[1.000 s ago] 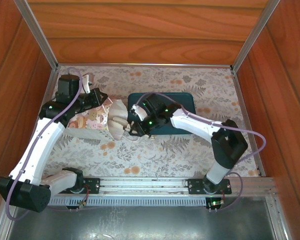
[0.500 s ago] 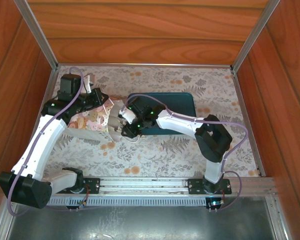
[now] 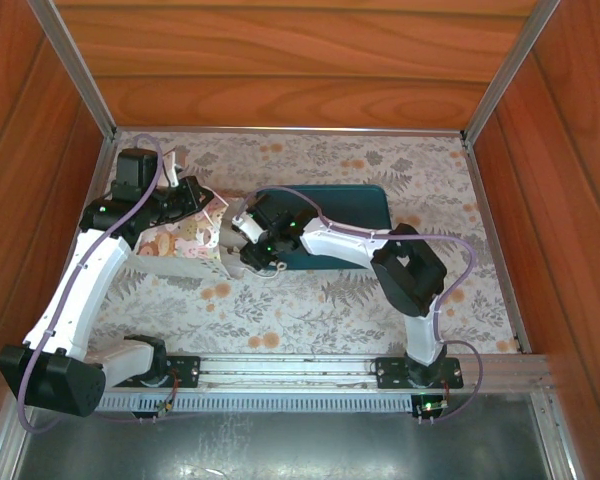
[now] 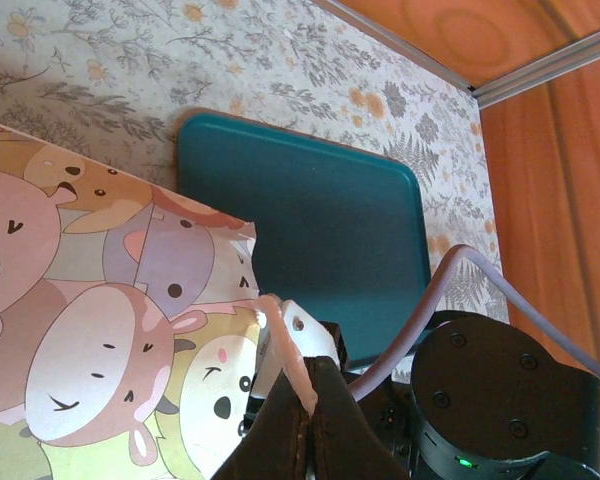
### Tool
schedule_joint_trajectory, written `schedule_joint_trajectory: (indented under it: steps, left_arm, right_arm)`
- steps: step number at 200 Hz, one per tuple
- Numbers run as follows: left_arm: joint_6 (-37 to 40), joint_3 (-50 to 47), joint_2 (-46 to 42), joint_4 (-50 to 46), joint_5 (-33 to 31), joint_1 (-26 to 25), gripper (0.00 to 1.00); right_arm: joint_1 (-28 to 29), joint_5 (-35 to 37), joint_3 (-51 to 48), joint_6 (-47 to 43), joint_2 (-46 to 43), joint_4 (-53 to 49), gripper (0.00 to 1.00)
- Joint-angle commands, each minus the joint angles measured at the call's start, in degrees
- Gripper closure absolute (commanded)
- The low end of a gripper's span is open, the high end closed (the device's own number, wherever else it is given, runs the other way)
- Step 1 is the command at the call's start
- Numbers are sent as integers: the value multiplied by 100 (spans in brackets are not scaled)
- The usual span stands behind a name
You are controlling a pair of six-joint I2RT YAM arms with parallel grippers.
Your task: Take the fake bread out of the paper bag
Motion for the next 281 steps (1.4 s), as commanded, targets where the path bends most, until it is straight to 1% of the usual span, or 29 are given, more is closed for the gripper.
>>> schedule_joint_trajectory:
  steps: [1, 18, 40, 51, 65, 79, 92, 108, 141, 159, 170, 180, 196, 224, 238, 253, 281]
  left_arm:
    - [5, 91, 38, -68, 164, 24, 100]
    - [-4, 96, 15, -71, 167, 31, 100]
    - [-14, 74, -28, -68, 128, 29, 100]
    - [-4, 44, -66, -69, 84, 31, 100]
    - [-3, -22, -109, -75, -9, 34, 100]
    - [0, -62, -129, -93, -51, 55, 100]
    - [14, -78, -116, -117, -58, 71, 100]
    - [5, -79, -105, -124, -64, 72, 100]
    - [-31, -75, -116, -130, -50, 78, 100]
    - [-39, -79, -136, -130, -31, 83, 100]
    - [-39, -74, -161, -134, -31, 78, 100]
    - [-48, -76, -173, -138, -39, 79, 100]
    - [-48, -84, -221, -139, -55, 83, 100]
    - [-49, -99, -234, -131, -17, 78, 100]
    - [-48, -104, -221, -130, 29, 81, 100]
    - [-40, -86, -216, -130, 72, 78, 100]
    - [-14, -89, -248, -130, 113, 83, 100]
  right_arm:
    - [116, 68, 221, 29, 82, 271, 36]
    - [179, 151, 250, 17, 81, 318, 39]
    - [214, 451, 147, 88, -36, 353, 50]
    - [213, 809, 108, 211, -123, 268, 55]
    - [213, 1145, 15, 332, -275, 148, 57]
    - [208, 1337, -173, 475, -465, 123, 59]
    - [210, 1371, -380, 545, -647, 151, 58]
    - [212, 1042, -593, 582, -816, 191, 55]
    - [217, 914, -831, 831, -1019, 145, 54]
    - [209, 956, -811, 876, -1062, 42, 55]
    - [210, 1023, -754, 870, -1072, -163, 53]
    - [213, 1103, -738, 855, -1105, -360, 55]
    - [212, 1126, -835, 828, -1243, -583, 54]
    - [216, 754, -1138, 719, -1581, -536, 51]
    - [216, 573, -1173, 647, -1583, -534, 47]
    - [213, 585, -1085, 586, -1464, -649, 44]
    - [211, 596, -888, 395, -1283, -887, 42]
